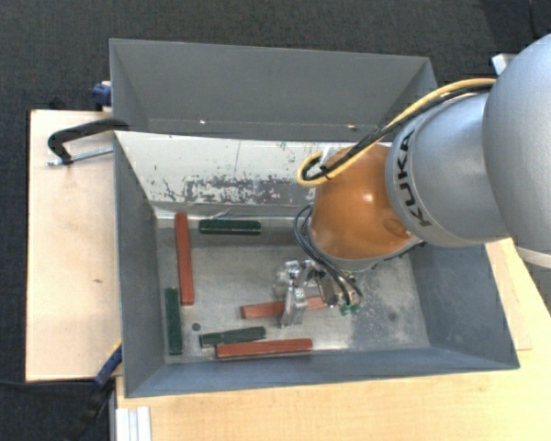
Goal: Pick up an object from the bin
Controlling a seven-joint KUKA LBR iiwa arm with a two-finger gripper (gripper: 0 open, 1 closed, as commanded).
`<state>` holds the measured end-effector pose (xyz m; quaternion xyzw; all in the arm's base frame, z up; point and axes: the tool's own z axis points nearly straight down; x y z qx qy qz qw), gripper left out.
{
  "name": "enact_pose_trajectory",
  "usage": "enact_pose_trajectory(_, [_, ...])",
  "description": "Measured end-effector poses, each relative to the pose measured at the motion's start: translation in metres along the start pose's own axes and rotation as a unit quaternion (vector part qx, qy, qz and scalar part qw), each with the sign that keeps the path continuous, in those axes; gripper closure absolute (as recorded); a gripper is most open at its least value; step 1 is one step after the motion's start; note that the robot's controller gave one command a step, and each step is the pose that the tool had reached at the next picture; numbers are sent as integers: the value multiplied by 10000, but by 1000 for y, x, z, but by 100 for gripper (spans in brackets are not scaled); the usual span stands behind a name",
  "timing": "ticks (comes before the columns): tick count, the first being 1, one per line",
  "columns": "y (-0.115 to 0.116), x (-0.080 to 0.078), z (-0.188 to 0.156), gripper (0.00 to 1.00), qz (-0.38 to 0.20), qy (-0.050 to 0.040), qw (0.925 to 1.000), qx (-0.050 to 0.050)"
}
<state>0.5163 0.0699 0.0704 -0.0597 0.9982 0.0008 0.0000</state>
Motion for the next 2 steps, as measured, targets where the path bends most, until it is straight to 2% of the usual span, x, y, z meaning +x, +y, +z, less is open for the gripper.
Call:
enact_pose_trajectory(1, [0,0,0,100,-1,0,10000,0])
enact_pose_trajectory(2, [19,7,-130,100,-194,-23,9998,3])
